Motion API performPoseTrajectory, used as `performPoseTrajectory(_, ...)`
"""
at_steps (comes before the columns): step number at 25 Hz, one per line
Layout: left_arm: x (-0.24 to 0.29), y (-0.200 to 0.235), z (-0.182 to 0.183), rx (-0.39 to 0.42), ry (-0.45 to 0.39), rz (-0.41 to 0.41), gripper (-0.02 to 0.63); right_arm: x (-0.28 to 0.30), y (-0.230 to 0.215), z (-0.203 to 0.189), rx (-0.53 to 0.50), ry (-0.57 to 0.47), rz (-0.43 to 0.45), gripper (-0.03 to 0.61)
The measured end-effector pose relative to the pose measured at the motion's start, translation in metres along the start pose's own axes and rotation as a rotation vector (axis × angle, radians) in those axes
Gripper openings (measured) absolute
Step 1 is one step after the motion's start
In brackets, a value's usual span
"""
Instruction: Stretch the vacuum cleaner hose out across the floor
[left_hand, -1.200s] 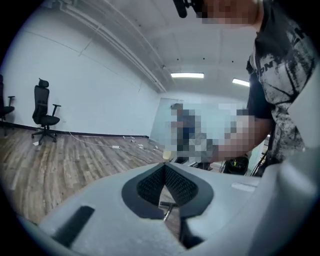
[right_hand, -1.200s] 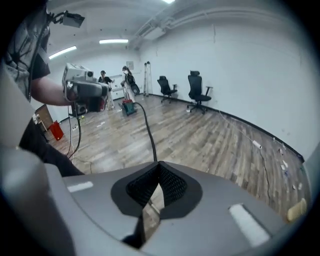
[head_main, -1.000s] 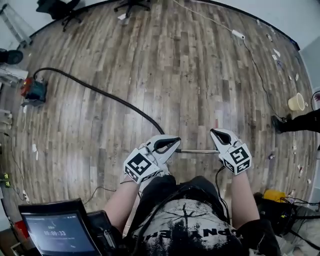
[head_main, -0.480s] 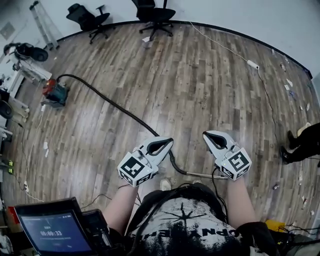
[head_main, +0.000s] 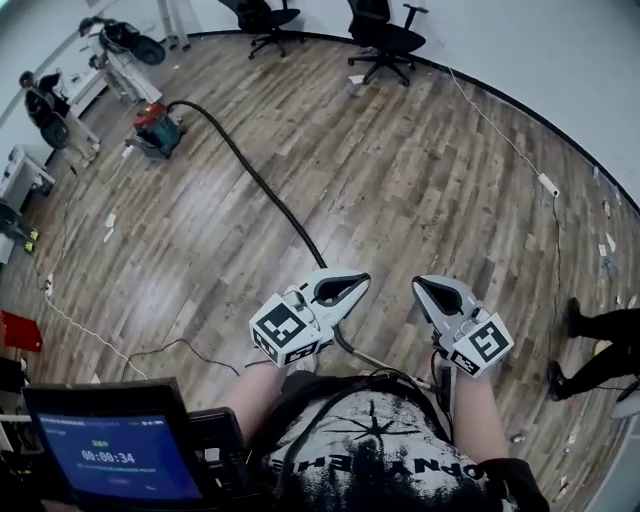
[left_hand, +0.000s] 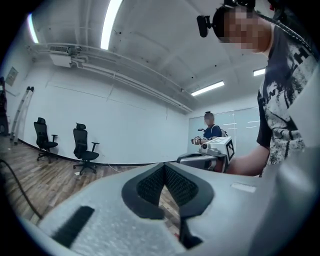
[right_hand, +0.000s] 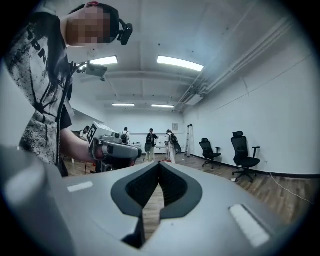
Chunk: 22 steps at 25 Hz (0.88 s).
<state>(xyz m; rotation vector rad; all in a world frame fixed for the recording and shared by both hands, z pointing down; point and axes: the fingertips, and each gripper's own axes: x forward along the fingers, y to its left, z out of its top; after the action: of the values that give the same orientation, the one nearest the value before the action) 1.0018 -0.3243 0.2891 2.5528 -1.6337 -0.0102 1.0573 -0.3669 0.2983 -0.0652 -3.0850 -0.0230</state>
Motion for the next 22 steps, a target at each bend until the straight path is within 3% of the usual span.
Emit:
performPoseTrajectory(4, 0.005, 0.006, 0.008, -0.007, -0.014, 0.05, 0.0, 0.01, -0.001, 0.008, -0.035, 0.017, 0.07, 0.006)
performPoseTrajectory(8, 0.007, -0.014, 0.008, 0.007, -0.02, 0.084, 0.0, -0.006, 0.006, 0.006, -0.061, 0.033, 0.1, 0.006)
performPoseTrajectory(22, 0.014, -0.039, 0.001, 0.043, -0.005, 0.11, 0.0, -0.033, 0.01, -0.008, -0.115, 0.06, 0.073, 0.005)
